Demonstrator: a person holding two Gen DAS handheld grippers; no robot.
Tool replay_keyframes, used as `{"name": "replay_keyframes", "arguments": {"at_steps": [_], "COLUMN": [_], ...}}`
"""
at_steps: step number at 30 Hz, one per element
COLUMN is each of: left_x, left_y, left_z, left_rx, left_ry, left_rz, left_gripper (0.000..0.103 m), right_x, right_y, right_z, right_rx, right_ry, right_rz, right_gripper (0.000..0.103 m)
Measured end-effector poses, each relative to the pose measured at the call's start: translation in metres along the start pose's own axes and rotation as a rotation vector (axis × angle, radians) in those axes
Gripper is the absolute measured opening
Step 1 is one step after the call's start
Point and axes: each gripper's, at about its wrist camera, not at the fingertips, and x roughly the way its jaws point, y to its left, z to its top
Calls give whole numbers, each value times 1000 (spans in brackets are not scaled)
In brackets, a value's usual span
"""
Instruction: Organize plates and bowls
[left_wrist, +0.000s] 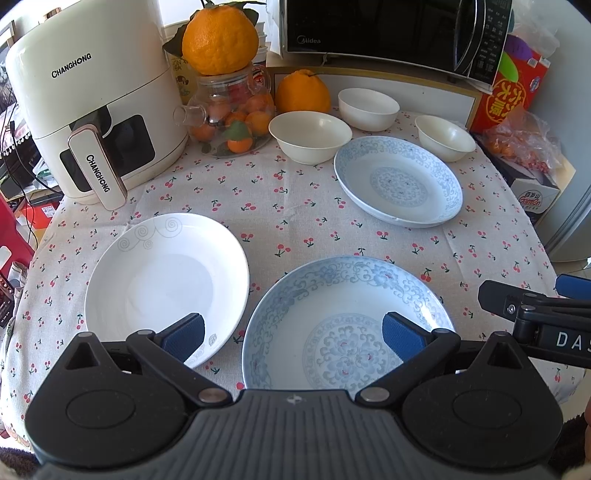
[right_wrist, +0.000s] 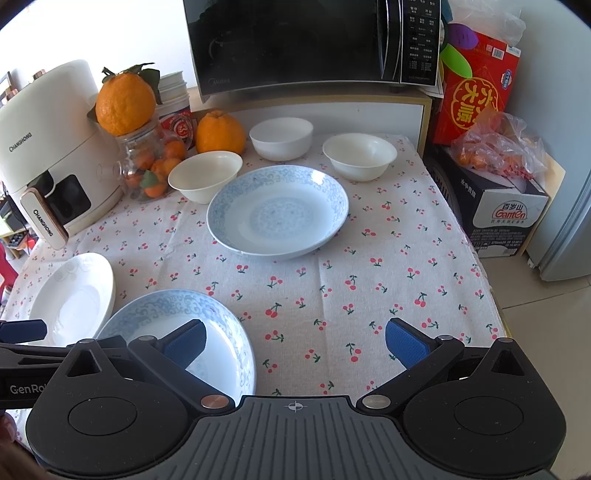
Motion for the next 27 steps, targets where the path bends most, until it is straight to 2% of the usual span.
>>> {"name": "replay_keyframes", "arguments": {"at_steps": [18,27], "left_x": [5,10], "left_y": [0,5], "left_z": [7,20], "left_rx": [12,-2], "left_ry": [-10,-37], "left_rz": [26,55], "left_gripper": [103,103], "right_x": [6,8], "right_y": [-1,0], "right_z": [3,10], "right_rx": [16,33], "right_ry": [23,60], "right_rz": [-1,8], "right_gripper": [103,103]}}
